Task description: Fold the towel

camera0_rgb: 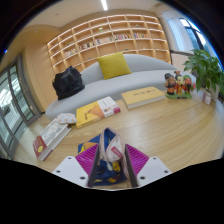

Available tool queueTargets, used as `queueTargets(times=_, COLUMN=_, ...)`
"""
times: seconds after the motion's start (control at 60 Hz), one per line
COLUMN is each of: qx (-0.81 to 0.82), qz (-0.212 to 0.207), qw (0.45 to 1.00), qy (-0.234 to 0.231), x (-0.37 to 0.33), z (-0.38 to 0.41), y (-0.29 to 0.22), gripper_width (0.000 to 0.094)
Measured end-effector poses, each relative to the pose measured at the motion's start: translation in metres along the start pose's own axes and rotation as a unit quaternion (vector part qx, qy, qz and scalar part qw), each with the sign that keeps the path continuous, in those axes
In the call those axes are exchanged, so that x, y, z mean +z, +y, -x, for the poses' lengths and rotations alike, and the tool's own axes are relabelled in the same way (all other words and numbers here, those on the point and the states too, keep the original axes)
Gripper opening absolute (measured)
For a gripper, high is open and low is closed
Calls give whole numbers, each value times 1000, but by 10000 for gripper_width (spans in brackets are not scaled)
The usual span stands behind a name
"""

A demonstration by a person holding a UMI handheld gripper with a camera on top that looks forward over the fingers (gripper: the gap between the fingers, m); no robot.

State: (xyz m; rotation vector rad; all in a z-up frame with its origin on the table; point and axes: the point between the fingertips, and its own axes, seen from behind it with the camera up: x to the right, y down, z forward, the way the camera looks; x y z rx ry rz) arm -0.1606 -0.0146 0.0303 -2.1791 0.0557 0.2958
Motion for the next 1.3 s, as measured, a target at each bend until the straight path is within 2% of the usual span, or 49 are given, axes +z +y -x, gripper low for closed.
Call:
queueTargets(times=0.083, qx=-32, qz=-25, qw=998, qy=43, x=-9, z=-26, y=-13, gripper_width=738)
queueTargets(times=0.133, qx=-42, qz=-34, qw=997, qy=62, x=-15, z=-42, y=-22, gripper_width=813)
queueTargets(times=0.183, qx=-51, qz=-41, qw=995, qy=80, x=-22, z=-56, y=-27, gripper_width=846)
queueTargets(times=0.317, qx=-70, qz=-58, qw=989, qy=118, x=-56, z=-80, y=-42, gripper_width=852)
queueTargets(times=0.467, qx=-90, qz=-62, qw=986, qy=129, x=-104, z=-83, y=-42, gripper_width=849)
queueTargets(times=0.7, qx=-121, qz=-54, qw=984, qy=123, x=-180, z=-65, y=-14, gripper_width=855)
queueTargets(times=0.883, qx=-127, qz=-66, qw=983, qy=117, x=-225, z=-52, y=-3, gripper_width=857)
queueTargets(times=1.05, qx=-131, qz=-81, qw=982, qy=110, x=-249, z=-44, y=-2, gripper_width=854)
queueTargets(times=1.3, qx=-137, qz=-78, qw=983, qy=98, x=-264, z=-42, y=6, gripper_width=856)
